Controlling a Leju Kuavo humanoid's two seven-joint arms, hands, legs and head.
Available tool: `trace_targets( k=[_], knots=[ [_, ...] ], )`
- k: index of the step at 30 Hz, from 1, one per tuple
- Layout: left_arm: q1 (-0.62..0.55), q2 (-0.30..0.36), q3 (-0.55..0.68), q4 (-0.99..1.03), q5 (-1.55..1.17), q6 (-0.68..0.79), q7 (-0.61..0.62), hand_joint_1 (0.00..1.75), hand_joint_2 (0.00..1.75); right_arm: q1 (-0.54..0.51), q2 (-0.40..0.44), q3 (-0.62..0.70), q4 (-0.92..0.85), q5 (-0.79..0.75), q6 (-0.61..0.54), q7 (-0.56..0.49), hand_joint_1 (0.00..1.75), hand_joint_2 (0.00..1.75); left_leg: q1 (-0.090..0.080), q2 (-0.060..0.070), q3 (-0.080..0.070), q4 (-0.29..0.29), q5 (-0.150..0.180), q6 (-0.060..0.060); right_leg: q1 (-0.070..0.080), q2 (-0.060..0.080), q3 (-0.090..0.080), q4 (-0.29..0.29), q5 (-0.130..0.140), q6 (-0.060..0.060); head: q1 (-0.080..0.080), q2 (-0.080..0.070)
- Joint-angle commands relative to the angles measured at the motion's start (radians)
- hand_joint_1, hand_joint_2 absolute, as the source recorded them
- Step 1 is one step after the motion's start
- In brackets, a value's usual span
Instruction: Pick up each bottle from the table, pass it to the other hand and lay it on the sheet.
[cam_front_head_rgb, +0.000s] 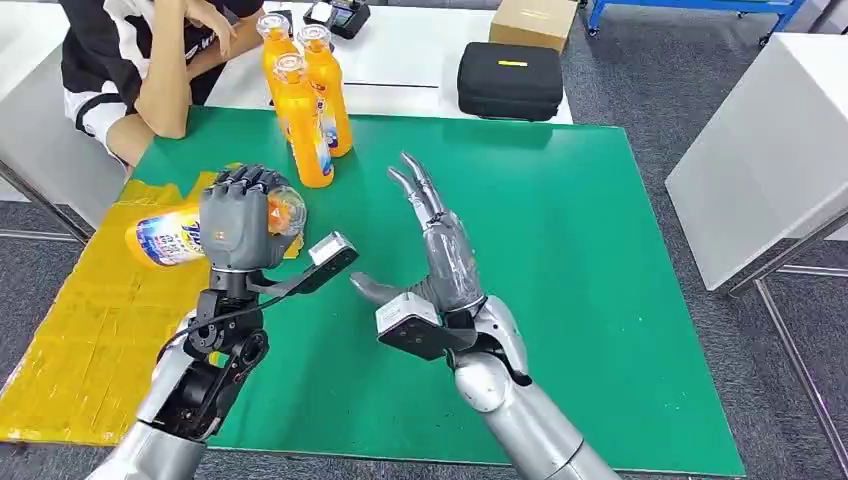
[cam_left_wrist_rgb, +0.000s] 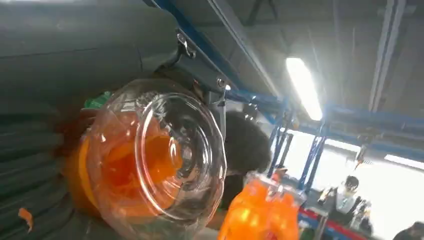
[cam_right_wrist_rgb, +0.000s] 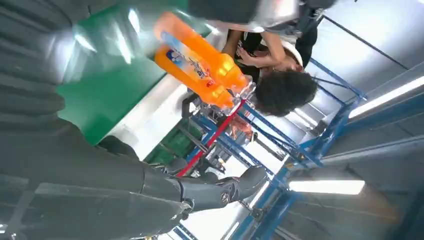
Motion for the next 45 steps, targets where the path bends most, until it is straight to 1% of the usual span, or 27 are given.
trace_targets(
  k=[1, 2, 5, 6, 7, 8, 9, 10, 11, 12, 15, 16, 17, 19, 20, 23, 24, 25, 28, 29, 30, 35, 37, 38, 40, 41, 45],
  knots=[
    [-0.124, 0.024, 0.043, 0.294, -0.069, -0.029, 0.044, 1.75, 1.75, 0.016, -0.027, -0.015, -0.120, 0.018, -0.003, 0.001, 0.00, 1.75, 0.001, -0.001, 0.005, 0.000, -0.002, 0.000, 0.001, 0.000, 0.005, 0.000, -0.002, -0.005, 0.000, 0.000],
    [-0.126, 0.027, 0.046, 0.298, -0.068, -0.026, 0.040, 1.75, 1.75, 0.017, -0.028, -0.013, -0.128, 0.022, 0.000, 0.006, 0.00, 1.75, 0.001, -0.002, 0.007, 0.001, -0.003, 0.000, 0.002, 0.000, 0.007, 0.001, -0.003, -0.007, 0.000, 0.000],
    [-0.126, 0.027, 0.046, 0.298, -0.068, -0.026, 0.040, 1.75, 1.75, 0.017, -0.028, -0.013, -0.128, 0.022, 0.000, 0.006, 0.00, 1.75, 0.001, -0.001, 0.004, 0.000, -0.002, 0.000, 0.001, 0.000, 0.005, 0.000, -0.002, -0.005, 0.000, 0.000],
    [-0.126, 0.027, 0.046, 0.298, -0.068, -0.026, 0.040, 1.75, 1.75, 0.017, -0.028, -0.013, -0.128, 0.022, 0.000, 0.006, 0.00, 1.75, 0.001, -0.001, 0.007, 0.001, -0.004, 0.001, 0.001, 0.000, 0.007, 0.001, -0.003, -0.007, 0.000, 0.000],
    [-0.126, 0.023, 0.048, 0.299, -0.069, -0.034, 0.045, 1.75, 1.75, 0.017, -0.028, -0.013, -0.126, 0.022, 0.000, 0.006, 0.00, 1.75, 0.001, -0.001, 0.005, 0.000, -0.002, 0.000, 0.001, 0.000, 0.005, 0.000, -0.002, -0.005, 0.000, 0.000],
    [-0.125, 0.025, 0.054, 0.303, -0.079, -0.045, 0.059, 1.75, 1.75, 0.019, -0.030, -0.011, -0.139, 0.024, -0.003, 0.001, 0.00, 1.75, 0.001, -0.002, 0.008, 0.001, -0.004, 0.001, 0.002, 0.000, 0.008, 0.001, -0.004, -0.007, 0.000, 0.000],
    [-0.126, 0.029, 0.060, 0.311, -0.087, -0.057, 0.070, 1.75, 1.75, 0.024, -0.032, -0.009, -0.161, 0.026, -0.007, -0.001, 0.00, 1.75, 0.001, -0.001, 0.004, 0.000, -0.002, 0.000, 0.001, 0.000, 0.004, 0.000, -0.002, -0.005, 0.000, 0.000],
    [-0.132, 0.036, 0.067, 0.333, -0.136, -0.072, 0.122, 1.75, 1.75, 0.035, -0.037, -0.007, -0.204, 0.027, -0.010, 0.000, 0.00, 1.75, 0.001, -0.001, 0.007, 0.001, -0.004, 0.001, 0.001, 0.000, 0.007, 0.001, -0.004, -0.007, 0.000, 0.000],
    [-0.139, 0.044, 0.060, 0.356, -0.174, -0.077, 0.157, 1.75, 1.75, 0.039, -0.042, -0.003, -0.232, 0.033, -0.008, 0.006, 0.00, 1.75, 0.001, -0.001, 0.005, 0.001, -0.003, 0.000, 0.001, 0.000, 0.005, 0.001, -0.003, -0.006, 0.000, 0.000],
    [-0.152, 0.052, 0.047, 0.398, -0.174, -0.093, 0.189, 1.75, 1.75, 0.045, -0.048, 0.001, -0.264, 0.039, -0.009, 0.013, 0.00, 1.75, 0.001, -0.001, 0.007, 0.001, -0.004, 0.000, 0.001, 0.000, 0.007, 0.001, -0.004, -0.007, 0.000, 0.000],
    [-0.179, 0.081, -0.019, 0.501, -0.174, -0.115, 0.301, 1.75, 1.75, 0.062, -0.052, 0.003, -0.313, 0.055, -0.007, 0.021, 0.00, 1.75, 0.001, -0.002, 0.005, 0.000, -0.002, 0.000, 0.001, 0.000, 0.005, 0.001, -0.002, -0.005, 0.000, 0.000],
    [-0.190, 0.094, -0.063, 0.537, -0.174, -0.131, 0.361, 1.75, 1.75, 0.066, -0.052, 0.004, -0.322, 0.062, -0.005, 0.022, 0.00, 1.75, 0.001, -0.001, 0.008, 0.001, -0.004, 0.000, 0.002, 0.001, 0.007, 0.001, -0.004, -0.007, 0.000, 0.000],
    [-0.194, 0.099, -0.077, 0.561, -0.174, -0.143, 0.392, 1.75, 1.75, 0.067, -0.051, 0.005, -0.326, 0.066, -0.003, 0.023, 0.00, 1.75, 0.000, -0.001, 0.004, -0.001, -0.001, 0.000, 0.001, 0.000, 0.004, 0.000, -0.002, -0.004, 0.000, 0.000],
    [-0.196, 0.107, -0.078, 0.605, -0.174, -0.160, 0.414, 1.75, 1.75, 0.070, -0.046, 0.005, -0.338, 0.071, -0.004, 0.024, 0.00, 1.75, 0.001, -0.001, 0.009, 0.000, -0.004, 0.000, 0.001, 0.001, 0.009, 0.001, -0.004, -0.008, 0.000, 0.000],
    [-0.197, 0.110, -0.087, 0.616, -0.174, -0.164, 0.423, 1.75, 1.75, 0.070, -0.046, 0.006, -0.341, 0.072, -0.003, 0.024, 0.00, 1.75, 0.001, 0.000, 0.007, 0.000, -0.003, 0.000, 0.001, 0.001, 0.006, 0.000, -0.003, -0.006, 0.000, 0.000],
    [-0.199, 0.118, -0.095, 0.674, -0.174, -0.187, 0.438, 1.75, 1.75, 0.078, -0.049, 0.006, -0.376, 0.081, 0.002, 0.031, 0.00, 1.75, 0.001, 0.000, 0.009, 0.001, -0.005, 0.001, 0.002, 0.001, 0.008, 0.001, -0.004, -0.007, 0.000, 0.000],
    [-0.200, 0.119, -0.098, 0.682, -0.174, -0.193, 0.442, 1.75, 1.75, 0.080, -0.049, 0.006, -0.381, 0.082, 0.003, 0.032, 0.00, 1.75, 0.001, 0.000, 0.005, 0.000, -0.002, 0.000, 0.001, 0.001, 0.005, 0.000, -0.002, -0.005, 0.000, 0.000],
    [-0.202, 0.122, -0.110, 0.694, -0.174, -0.204, 0.452, 1.75, 1.75, 0.082, -0.050, 0.005, -0.389, 0.084, 0.004, 0.034, 0.00, 1.75, 0.001, 0.000, 0.007, 0.001, -0.004, 0.000, 0.001, 0.001, 0.007, 0.001, -0.004, -0.006, 0.000, 0.000],
    [-0.205, 0.121, -0.123, 0.713, -0.174, -0.231, 0.470, 1.75, 1.75, 0.088, -0.052, 0.006, -0.403, 0.089, 0.007, 0.037, 0.00, 1.75, 0.001, -0.001, 0.004, 0.000, -0.002, 0.000, 0.001, 0.000, 0.004, 0.000, -0.002, -0.004, 0.000, 0.000],
    [-0.203, 0.119, -0.135, 0.721, -0.174, -0.244, 0.473, 1.75, 1.75, 0.097, -0.056, 0.011, -0.423, 0.096, 0.008, 0.038, 0.00, 1.75, 0.001, -0.001, 0.006, 0.001, -0.003, 0.000, 0.001, 0.001, 0.006, 0.000, -0.003, -0.006, 0.000, 0.000],
    [-0.199, 0.114, -0.122, 0.722, -0.174, -0.250, 0.465, 1.75, 1.75, 0.100, -0.057, 0.014, -0.432, 0.103, 0.012, 0.042, 0.00, 1.75, 0.001, -0.001, 0.008, 0.001, -0.004, 0.000, 0.002, 0.000, 0.008, 0.001, -0.004, -0.007, 0.000, 0.000],
    [-0.185, 0.094, -0.096, 0.730, -0.174, -0.279, 0.425, 1.75, 1.75, 0.108, -0.059, 0.015, -0.438, 0.115, 0.016, 0.052, 0.00, 1.75, 0.001, 0.000, 0.004, 0.000, -0.002, 0.000, 0.001, 0.000, 0.004, 0.000, -0.002, -0.005, 0.000, 0.000],
    [-0.174, 0.088, -0.065, 0.731, -0.174, -0.268, 0.405, 1.75, 1.75, 0.110, -0.056, 0.010, -0.432, 0.118, 0.017, 0.054, 0.00, 1.75, 0.001, -0.001, 0.009, 0.001, -0.005, 0.001, 0.002, 0.001, 0.008, 0.001, -0.004, -0.007, 0.000, 0.000],
    [-0.164, 0.086, -0.047, 0.725, -0.174, -0.241, 0.392, 1.75, 1.75, 0.111, -0.056, 0.008, -0.431, 0.119, 0.017, 0.053, 0.00, 1.75, 0.001, -0.001, 0.006, 0.000, -0.003, 0.000, 0.001, 0.000, 0.006, 0.000, -0.002, -0.005, 0.000, 0.000],
    [-0.161, 0.085, -0.044, 0.726, -0.174, -0.236, 0.390, 1.75, 1.75, 0.111, -0.057, 0.008, -0.431, 0.119, 0.018, 0.053, 0.00, 1.75, 0.001, 0.000, 0.006, 0.000, -0.003, 0.000, 0.002, 0.001, 0.006, 0.000, -0.002, -0.006, 0.000, 0.000],
    [-0.152, 0.080, -0.012, 0.720, -0.157, -0.207, 0.363, 0.00, 1.75, 0.112, -0.059, 0.006, -0.437, 0.121, 0.023, 0.057, 0.00, 1.75, 0.001, -0.001, 0.008, 0.001, -0.004, 0.001, 0.002, 0.001, 0.008, 0.000, -0.004, -0.007, 0.000, 0.000],
    [-0.150, 0.079, -0.005, 0.718, -0.158, -0.197, 0.355, 0.00, 1.75, 0.113, -0.060, 0.006, -0.438, 0.121, 0.025, 0.058, 0.00, 1.75, 0.001, -0.001, 0.003, 0.000, -0.002, 0.000, 0.001, 0.000, 0.004, 0.000, -0.002, -0.004, 0.000, 0.000]
  ],
)
